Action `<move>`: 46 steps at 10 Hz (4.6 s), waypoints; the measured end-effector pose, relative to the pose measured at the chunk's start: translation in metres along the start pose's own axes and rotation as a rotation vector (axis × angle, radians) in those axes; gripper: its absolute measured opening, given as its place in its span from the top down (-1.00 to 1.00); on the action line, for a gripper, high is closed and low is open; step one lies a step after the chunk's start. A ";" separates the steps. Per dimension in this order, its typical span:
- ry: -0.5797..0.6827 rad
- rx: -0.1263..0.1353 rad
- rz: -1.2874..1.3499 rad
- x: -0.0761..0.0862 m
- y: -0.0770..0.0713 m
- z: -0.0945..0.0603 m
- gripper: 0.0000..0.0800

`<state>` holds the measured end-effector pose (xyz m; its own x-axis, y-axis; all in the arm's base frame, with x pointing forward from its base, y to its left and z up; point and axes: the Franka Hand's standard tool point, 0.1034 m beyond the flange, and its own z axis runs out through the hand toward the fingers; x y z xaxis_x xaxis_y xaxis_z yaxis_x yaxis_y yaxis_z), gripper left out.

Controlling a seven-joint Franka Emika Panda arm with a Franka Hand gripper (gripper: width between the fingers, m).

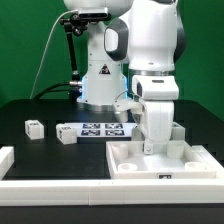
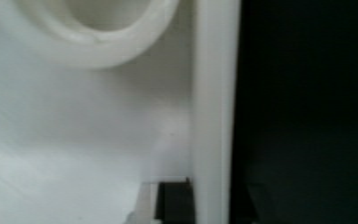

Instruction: Assemble one leg

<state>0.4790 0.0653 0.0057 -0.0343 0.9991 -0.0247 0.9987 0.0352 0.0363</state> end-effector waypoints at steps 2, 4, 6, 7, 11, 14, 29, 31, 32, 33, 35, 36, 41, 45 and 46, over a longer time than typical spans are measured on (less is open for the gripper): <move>-0.009 0.006 0.034 0.004 0.012 0.000 0.87; -0.015 0.017 0.053 0.004 0.011 0.000 0.87; -0.015 0.017 0.053 0.004 0.011 0.000 0.87; -0.015 0.017 0.054 0.004 0.011 0.000 0.69; -0.015 0.017 0.054 0.004 0.011 0.000 -0.49; -0.015 0.017 0.054 0.004 0.011 0.000 -0.62; 0.030 -0.014 0.790 0.016 -0.029 -0.053 -0.62; 0.033 0.012 1.044 0.036 -0.048 -0.052 -0.62; 0.034 0.026 1.166 0.046 -0.054 -0.051 -0.62; 0.036 0.039 1.300 0.055 -0.056 -0.053 -0.62; 0.058 0.046 1.411 0.072 -0.054 -0.061 -0.62; 0.058 0.057 1.504 0.072 -0.054 -0.060 -0.62; -0.070 0.160 1.444 0.076 -0.072 -0.050 -0.62; -0.343 0.410 1.349 0.070 -0.085 -0.048 -0.62; -0.409 0.470 1.336 0.071 -0.084 -0.048 -0.62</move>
Offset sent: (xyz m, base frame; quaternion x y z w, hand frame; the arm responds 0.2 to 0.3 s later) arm 0.0075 0.0121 0.0002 -0.0031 0.0055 0.0528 0.9986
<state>0.3913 0.1347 0.0486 0.8342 0.2049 -0.5119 0.2031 -0.9773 -0.0601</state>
